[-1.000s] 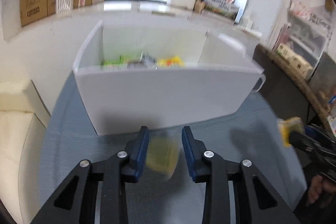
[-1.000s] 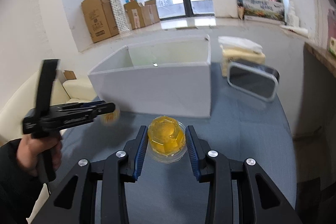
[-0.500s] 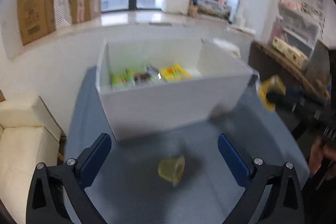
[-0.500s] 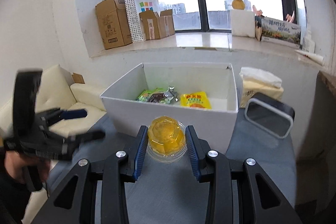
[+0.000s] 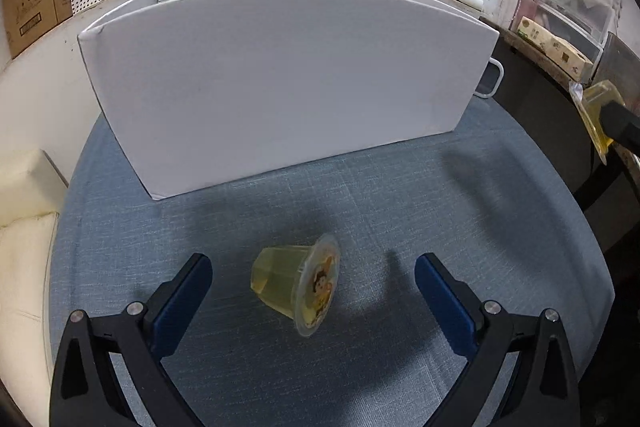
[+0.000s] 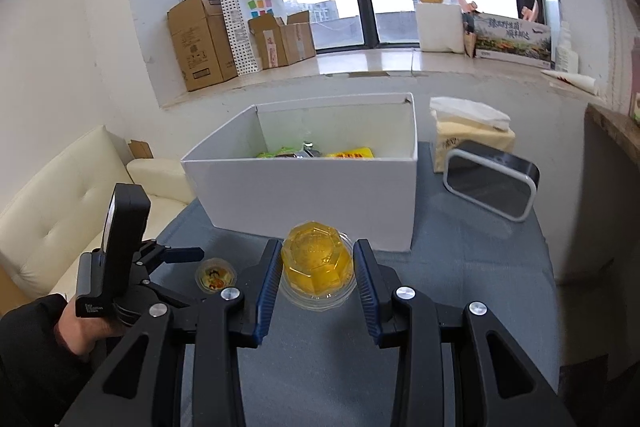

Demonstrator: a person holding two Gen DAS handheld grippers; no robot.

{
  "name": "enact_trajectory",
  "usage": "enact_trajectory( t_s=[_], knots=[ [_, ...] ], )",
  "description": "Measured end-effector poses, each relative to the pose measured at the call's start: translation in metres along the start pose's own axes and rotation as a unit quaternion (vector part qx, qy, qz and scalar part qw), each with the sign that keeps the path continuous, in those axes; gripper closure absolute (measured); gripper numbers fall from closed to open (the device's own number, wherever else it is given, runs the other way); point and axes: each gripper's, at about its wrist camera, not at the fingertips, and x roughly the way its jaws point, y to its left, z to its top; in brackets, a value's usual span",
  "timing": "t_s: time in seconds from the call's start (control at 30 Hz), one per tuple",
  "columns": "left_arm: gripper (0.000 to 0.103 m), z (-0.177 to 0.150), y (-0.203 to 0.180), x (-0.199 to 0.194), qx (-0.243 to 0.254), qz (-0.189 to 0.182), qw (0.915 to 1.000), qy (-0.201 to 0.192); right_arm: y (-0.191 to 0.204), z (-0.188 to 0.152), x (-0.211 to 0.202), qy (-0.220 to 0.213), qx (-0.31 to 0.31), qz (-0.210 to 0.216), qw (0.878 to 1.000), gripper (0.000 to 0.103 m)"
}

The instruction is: Organize snacks

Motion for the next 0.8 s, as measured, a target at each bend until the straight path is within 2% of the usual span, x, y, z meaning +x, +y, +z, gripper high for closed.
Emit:
enact_trajectory(
  t_s=[0.07,0.1,0.13,0.2,0.3,0.4,0.53,0.6,0.7,0.8],
  knots=[
    [0.03,0.002,0.001,0.002,0.003,0.01,0.9999,0.004,-0.001,-0.003,0.0,0.002,0.003,0.0,1.0,0.063],
    [0.055,0.001,0.002,0.005,0.001,0.016,0.9998,0.014,-0.001,-0.004,0.001,0.004,0.004,0.0,1.0,0.063],
    [0.058,0.006,0.001,0.006,0.003,0.015,0.9998,0.012,-0.001,-0.005,0.001,0.003,0.005,0.0,1.0,0.063],
    [0.059,0.006,0.001,0.005,0.003,0.003,0.9999,0.016,0.0,-0.006,0.001,0.004,0.006,0.002,1.0,0.063],
    [0.069,0.007,0.001,-0.001,0.002,0.002,0.9999,0.011,0.001,-0.006,0.0,0.002,0.005,0.003,1.0,0.063],
    [0.069,0.013,-0.001,-0.012,0.006,0.003,1.0,-0.004,0.001,-0.005,0.0,0.001,0.006,0.005,1.0,0.063],
    [0.069,0.032,-0.005,-0.038,0.014,0.001,0.9991,-0.039,0.002,-0.002,0.002,0.0,0.0,0.006,1.0,0.063],
    [0.069,0.046,-0.007,-0.057,0.018,0.005,0.9974,-0.069,0.002,0.002,0.003,-0.003,0.0,0.008,1.0,0.063],
    [0.069,0.07,-0.009,-0.08,0.018,0.003,0.9943,-0.105,0.002,0.015,0.004,-0.01,-0.003,0.009,1.0,0.063],
    [0.069,0.094,-0.008,-0.095,0.023,0.007,0.9919,-0.125,0.005,0.036,0.006,-0.024,-0.012,0.007,1.0,0.063]
  ],
)
